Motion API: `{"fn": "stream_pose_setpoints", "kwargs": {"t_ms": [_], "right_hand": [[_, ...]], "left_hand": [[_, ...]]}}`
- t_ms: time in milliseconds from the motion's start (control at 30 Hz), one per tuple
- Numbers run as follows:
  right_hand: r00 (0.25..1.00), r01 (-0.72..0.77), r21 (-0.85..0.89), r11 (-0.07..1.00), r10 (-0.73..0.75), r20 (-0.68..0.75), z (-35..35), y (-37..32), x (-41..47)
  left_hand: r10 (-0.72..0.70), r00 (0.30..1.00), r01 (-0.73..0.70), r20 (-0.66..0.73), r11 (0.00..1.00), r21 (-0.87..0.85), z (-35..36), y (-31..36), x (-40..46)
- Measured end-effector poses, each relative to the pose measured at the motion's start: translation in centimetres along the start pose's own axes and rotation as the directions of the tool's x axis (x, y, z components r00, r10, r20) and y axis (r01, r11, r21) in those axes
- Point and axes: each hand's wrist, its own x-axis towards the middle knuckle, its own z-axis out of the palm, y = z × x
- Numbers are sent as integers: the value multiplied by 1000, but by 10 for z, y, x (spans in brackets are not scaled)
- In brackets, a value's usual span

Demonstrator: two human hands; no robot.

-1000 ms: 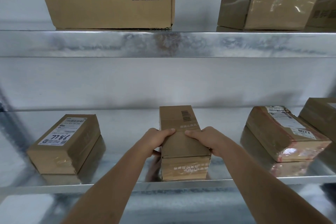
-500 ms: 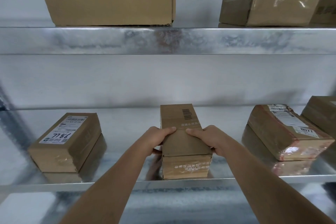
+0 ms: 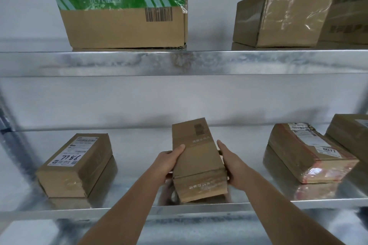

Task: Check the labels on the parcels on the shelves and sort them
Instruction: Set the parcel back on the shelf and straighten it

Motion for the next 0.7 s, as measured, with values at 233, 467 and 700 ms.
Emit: {"fn": "stream_pose_setpoints", "kwargs": {"t_ms": [233, 467, 700], "right_hand": [[976, 193, -94, 977, -201, -83, -10, -8, -8], [957, 252, -201, 947, -274, -93, -7, -23, -15], [986, 166, -167, 972, -160, 47, 3, -21, -17]], "left_hand": [[159, 987, -158, 26, 987, -14, 5, 2, -9], [85, 995, -96, 50, 950, 297, 11, 31, -11], [0, 987, -24, 161, 989, 147, 1, 21, 9]]}}
